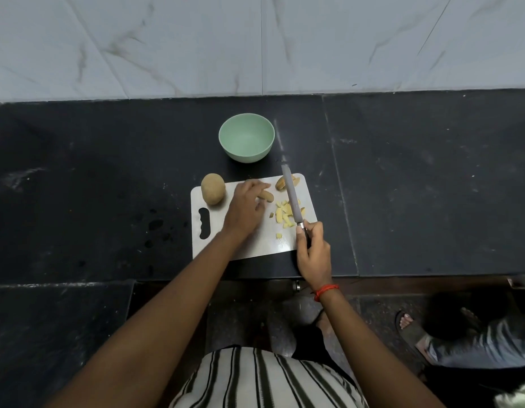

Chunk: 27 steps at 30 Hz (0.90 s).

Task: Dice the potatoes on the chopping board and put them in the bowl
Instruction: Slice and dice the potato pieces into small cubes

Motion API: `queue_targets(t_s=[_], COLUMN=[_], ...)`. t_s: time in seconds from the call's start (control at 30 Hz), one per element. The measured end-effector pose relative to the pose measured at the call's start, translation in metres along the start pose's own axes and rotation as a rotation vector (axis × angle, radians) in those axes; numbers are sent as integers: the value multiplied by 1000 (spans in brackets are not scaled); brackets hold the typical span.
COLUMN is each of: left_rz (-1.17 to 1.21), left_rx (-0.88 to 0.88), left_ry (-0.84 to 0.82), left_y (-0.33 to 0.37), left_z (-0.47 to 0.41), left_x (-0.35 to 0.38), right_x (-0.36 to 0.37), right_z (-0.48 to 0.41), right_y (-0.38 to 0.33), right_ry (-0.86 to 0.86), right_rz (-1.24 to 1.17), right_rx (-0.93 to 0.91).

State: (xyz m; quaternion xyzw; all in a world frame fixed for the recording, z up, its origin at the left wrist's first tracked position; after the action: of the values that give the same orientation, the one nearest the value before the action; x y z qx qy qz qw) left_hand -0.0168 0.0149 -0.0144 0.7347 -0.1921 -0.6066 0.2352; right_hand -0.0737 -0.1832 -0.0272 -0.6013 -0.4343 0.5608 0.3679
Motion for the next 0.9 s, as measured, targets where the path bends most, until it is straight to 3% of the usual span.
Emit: queue_targets(t_s=[0.13,0.2,0.37,0.6,0.9], left_rz=[-163,-202,-233,-149,115], left_rx=[166,206,162,-95,-74], left_ry=[-215,-240,-85,24,22], left_y=[-15,-21,-26,-14,-31], left_z=[-22,-22,-4,50,73], left_x=[-2,-1,-3,-2,-12], right_x=[0,-1,0,1,-1], right_z=[0,0,0,1,5], right_y=[0,-1,-1,-2,-6], right_ry=[-8,-14,-10,-12,-135], right_rz=[-3,-13,3,-17,70], right_rx=[-5,-7,-14,-19,-19])
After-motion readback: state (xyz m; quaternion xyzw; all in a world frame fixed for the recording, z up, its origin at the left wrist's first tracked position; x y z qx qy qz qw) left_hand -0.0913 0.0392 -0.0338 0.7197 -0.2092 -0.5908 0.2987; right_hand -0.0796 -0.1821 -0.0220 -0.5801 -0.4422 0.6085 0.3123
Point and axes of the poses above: each hand's wrist, its own z-axis away from the middle knuckle, its own x-axis out of the palm, y = z × x, the point moved 1 cm from there along -z, towards the middle knuckle, and after that the axes turned 7 degrees about -z, right-handed, at the moved point
